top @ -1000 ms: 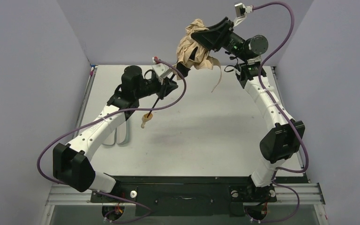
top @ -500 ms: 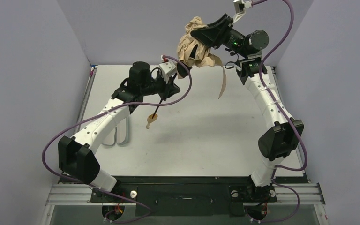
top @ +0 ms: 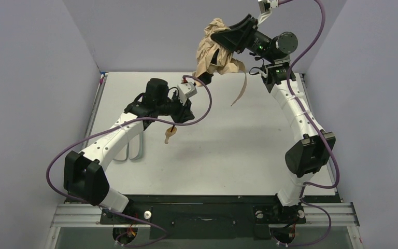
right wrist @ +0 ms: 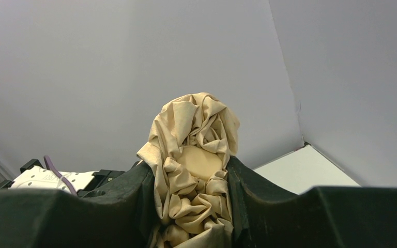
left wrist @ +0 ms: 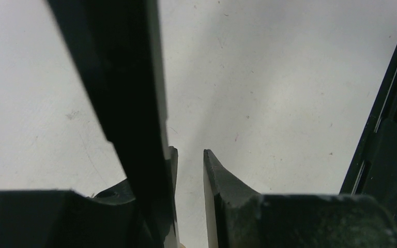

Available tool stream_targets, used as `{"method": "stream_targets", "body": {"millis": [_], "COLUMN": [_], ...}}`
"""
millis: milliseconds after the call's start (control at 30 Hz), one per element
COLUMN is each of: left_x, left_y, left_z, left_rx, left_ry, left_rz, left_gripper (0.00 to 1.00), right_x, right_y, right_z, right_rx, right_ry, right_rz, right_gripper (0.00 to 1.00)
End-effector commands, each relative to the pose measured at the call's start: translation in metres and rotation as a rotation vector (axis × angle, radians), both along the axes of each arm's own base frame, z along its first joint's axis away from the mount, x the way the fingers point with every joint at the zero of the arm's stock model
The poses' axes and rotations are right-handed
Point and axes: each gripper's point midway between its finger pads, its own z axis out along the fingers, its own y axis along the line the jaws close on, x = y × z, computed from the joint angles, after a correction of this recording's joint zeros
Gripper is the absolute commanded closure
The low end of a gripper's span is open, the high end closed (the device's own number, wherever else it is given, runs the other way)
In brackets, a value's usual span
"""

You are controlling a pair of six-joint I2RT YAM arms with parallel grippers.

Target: Open the umbrella

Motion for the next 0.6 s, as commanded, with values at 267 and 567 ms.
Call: {"method": "stream_targets", "body": {"millis": [267, 567], "left_x": [-0.006, 0.041], "left_y": [0.006, 0.007], "left_z": [-0.01, 0.048], "left_rx": [0.048, -0.278], "left_ry": [0.02, 0.063], "left_rz": [-0.012, 0.208], "left_gripper": [1.0, 1.0], "right_x": [-0.012, 0.023], "right_y": [-0.007, -0.013], "right_z": [0.043, 0.013], "right_rx": [0.076, 0.046], "right_ry": [-0.13, -0.007], "right_rz": [-0.025, -0.093], "right_gripper": [1.0, 0.34]}}
